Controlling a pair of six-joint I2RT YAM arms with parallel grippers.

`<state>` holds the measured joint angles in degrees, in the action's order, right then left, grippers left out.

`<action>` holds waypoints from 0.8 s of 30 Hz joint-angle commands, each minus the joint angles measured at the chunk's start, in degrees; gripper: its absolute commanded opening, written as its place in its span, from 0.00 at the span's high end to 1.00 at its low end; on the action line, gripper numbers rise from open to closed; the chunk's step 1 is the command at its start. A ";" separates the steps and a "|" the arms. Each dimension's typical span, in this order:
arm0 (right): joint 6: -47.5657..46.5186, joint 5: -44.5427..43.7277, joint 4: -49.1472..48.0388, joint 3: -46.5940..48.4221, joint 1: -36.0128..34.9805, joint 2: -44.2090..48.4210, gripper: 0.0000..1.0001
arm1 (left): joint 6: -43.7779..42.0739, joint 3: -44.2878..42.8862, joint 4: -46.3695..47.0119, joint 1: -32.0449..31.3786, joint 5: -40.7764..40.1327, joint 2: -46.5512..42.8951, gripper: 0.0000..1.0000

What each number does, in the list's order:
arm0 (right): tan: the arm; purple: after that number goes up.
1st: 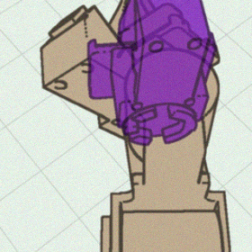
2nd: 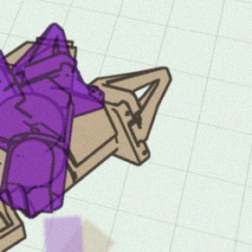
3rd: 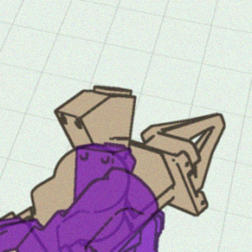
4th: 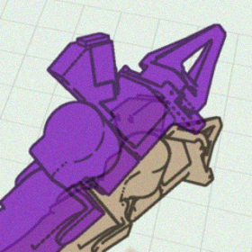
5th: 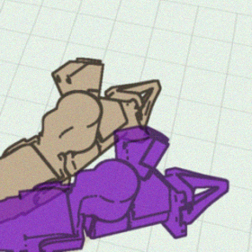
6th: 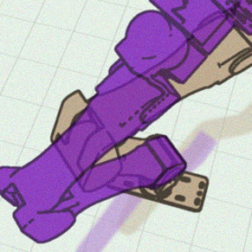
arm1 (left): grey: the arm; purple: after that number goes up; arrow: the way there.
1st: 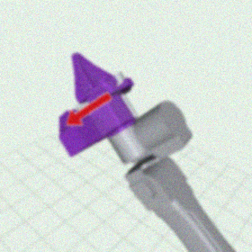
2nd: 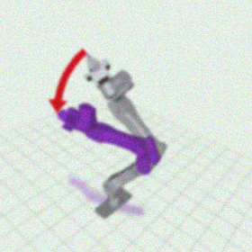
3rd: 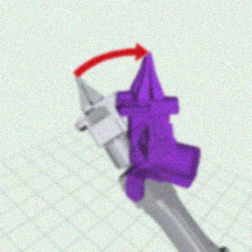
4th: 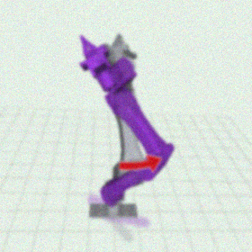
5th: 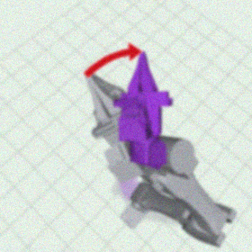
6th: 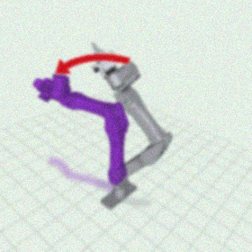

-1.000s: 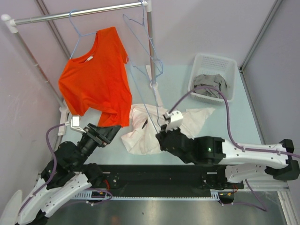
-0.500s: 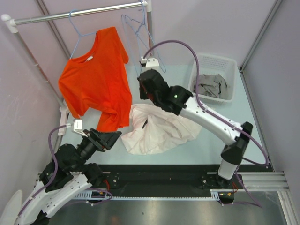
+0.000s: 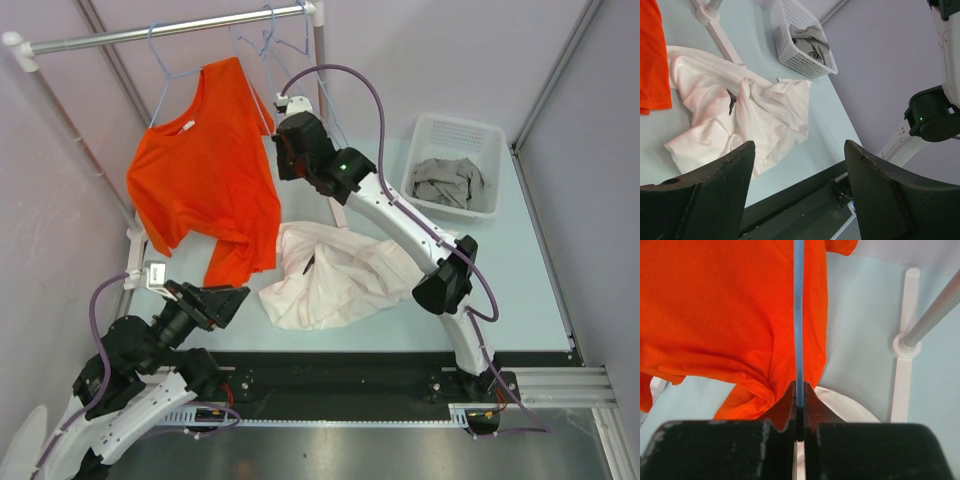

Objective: Remove the t-shirt from the hanger

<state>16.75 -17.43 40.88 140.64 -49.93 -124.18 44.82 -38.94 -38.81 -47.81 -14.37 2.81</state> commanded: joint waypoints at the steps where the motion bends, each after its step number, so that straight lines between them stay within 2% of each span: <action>1: 1.70 6.78 -2.30 1.74 2.21 0.52 1.00 | -2.72 -1.67 -0.74 0.35 0.22 -0.61 0.23; 7: 3.55 9.69 -2.30 1.57 2.82 0.08 1.00 | -3.24 -1.93 -0.92 0.35 0.83 -0.09 0.23; 8: 3.72 9.78 -1.78 1.57 2.74 0.08 0.83 | -3.33 -1.93 -1.01 0.35 0.92 0.00 0.23; 10: 4.08 8.65 -0.90 1.48 2.39 0.86 0.61 | -3.60 -1.93 -0.92 0.35 1.19 0.18 0.22; 11: 4.08 7.60 0.41 1.39 2.21 1.30 0.41 | -3.68 -1.76 -0.83 0.35 1.27 0.53 0.22; 15: 4.25 2.23 4.11 -1.93 -0.07 5.78 0.14 | -4.39 0.26 1.79 0.35 2.94 2.37 0.20; 18: 5.04 -0.14 7.01 -5.18 -1.04 11.14 0.03 | -4.57 2.64 4.26 0.35 5.58 6.40 0.19; 21: 6.36 -2.68 7.54 -13.96 -3.67 19.63 0.01 | -2.99 4.13 6.71 0.35 8.21 11.84 0.19; 23: 8.02 -5.67 6.85 -23.27 -7.45 24.14 0.00 | -1.14 5.88 8.47 0.35 10.84 13.62 0.21; 24: 8.90 -8.12 6.49 -26.61 -9.03 29.21 0.00 | -0.61 6.76 11.36 0.26 11.81 14.58 0.23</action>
<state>22.55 -17.82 46.70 122.96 -53.58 -109.47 42.22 -35.05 -34.52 -47.81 -8.47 13.39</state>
